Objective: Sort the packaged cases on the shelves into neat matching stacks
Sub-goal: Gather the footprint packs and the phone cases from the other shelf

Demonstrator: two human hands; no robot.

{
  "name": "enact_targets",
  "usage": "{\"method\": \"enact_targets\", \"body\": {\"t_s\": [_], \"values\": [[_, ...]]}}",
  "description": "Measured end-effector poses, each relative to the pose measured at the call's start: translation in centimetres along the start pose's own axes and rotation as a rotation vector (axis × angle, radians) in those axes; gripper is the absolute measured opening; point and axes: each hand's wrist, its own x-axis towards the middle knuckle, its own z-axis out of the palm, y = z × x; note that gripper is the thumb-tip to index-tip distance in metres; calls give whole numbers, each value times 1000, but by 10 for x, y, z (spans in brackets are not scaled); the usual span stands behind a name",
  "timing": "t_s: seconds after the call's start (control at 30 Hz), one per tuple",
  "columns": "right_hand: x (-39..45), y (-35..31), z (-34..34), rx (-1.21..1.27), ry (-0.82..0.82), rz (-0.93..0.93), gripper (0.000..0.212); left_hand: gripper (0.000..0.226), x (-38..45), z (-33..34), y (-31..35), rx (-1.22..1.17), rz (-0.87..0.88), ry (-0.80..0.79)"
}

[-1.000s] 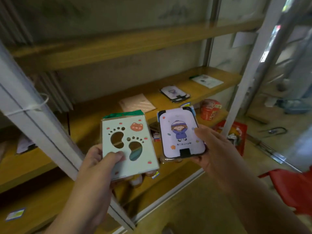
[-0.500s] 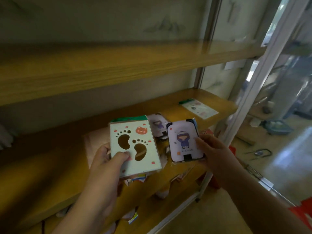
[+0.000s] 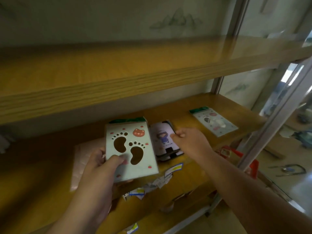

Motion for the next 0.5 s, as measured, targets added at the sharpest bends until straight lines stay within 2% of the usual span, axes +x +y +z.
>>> {"method": "enact_targets", "body": {"t_s": [0.07,0.13,0.23,0.37,0.5], "values": [[3,12,-2,-32,-30,-45,38,34,1,12,-4,10,21,46],[1,20,-8,-1,-27,-102,36,35,-1,23,-7,14,47,75],[2,44,-35,62,9,-176,48,33,-2,51,-17,12,58,122],[3,85,-86,-26,43,-278,39,30,2,105,-29,-2,66,86],[11,129,-132,-177,117,-316,44,32,16,176,-44,54,103,30]]}}
